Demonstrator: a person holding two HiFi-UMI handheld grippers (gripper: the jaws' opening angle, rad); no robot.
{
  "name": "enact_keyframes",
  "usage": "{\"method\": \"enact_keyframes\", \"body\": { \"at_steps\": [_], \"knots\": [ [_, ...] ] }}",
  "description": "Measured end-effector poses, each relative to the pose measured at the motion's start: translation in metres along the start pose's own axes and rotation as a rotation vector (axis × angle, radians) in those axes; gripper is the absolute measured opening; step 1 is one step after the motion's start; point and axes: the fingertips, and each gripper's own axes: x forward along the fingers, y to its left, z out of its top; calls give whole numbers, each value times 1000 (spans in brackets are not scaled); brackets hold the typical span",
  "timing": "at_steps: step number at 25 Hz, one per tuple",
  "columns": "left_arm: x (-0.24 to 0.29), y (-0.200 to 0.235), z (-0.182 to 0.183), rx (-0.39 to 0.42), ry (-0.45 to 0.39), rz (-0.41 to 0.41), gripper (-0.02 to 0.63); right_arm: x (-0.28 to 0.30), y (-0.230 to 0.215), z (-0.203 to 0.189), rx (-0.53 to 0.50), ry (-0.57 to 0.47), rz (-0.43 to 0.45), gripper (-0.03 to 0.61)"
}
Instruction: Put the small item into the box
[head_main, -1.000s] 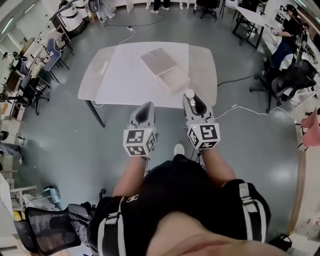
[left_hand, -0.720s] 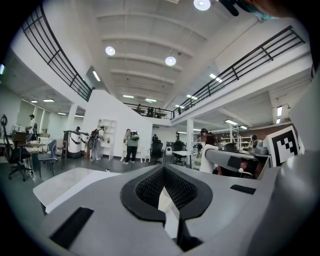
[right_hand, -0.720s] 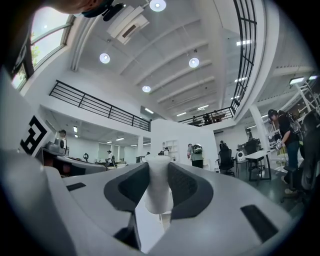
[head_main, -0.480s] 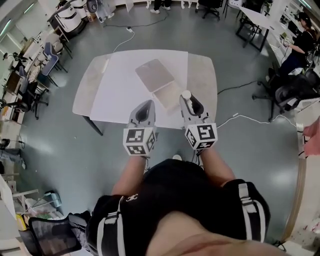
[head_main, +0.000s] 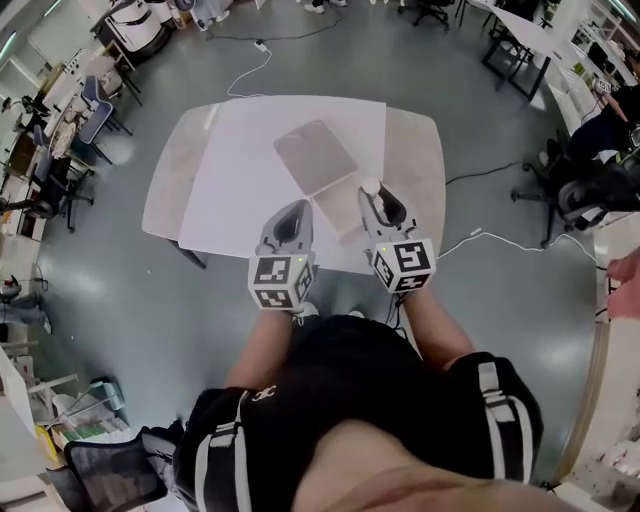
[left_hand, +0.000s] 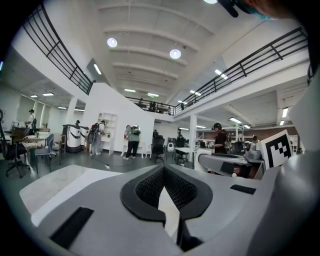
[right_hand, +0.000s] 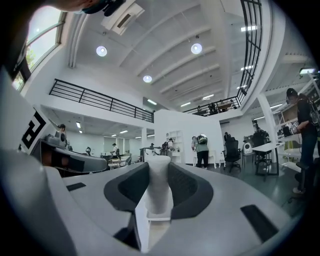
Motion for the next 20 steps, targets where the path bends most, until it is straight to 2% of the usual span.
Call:
{"method": "enact_keyframes", "body": {
  "at_steps": [8, 13, 20],
  "knots": [
    [9, 51, 3, -4, 3, 1, 12, 43, 7, -30, -15, 83, -8, 115],
    [10, 75, -9, -31, 20, 14, 12, 74, 11, -76, -75, 187, 3, 115],
    [9, 86, -12, -71, 34, 27, 12, 89, 0, -133, -94, 339, 5, 115]
  ]
}}
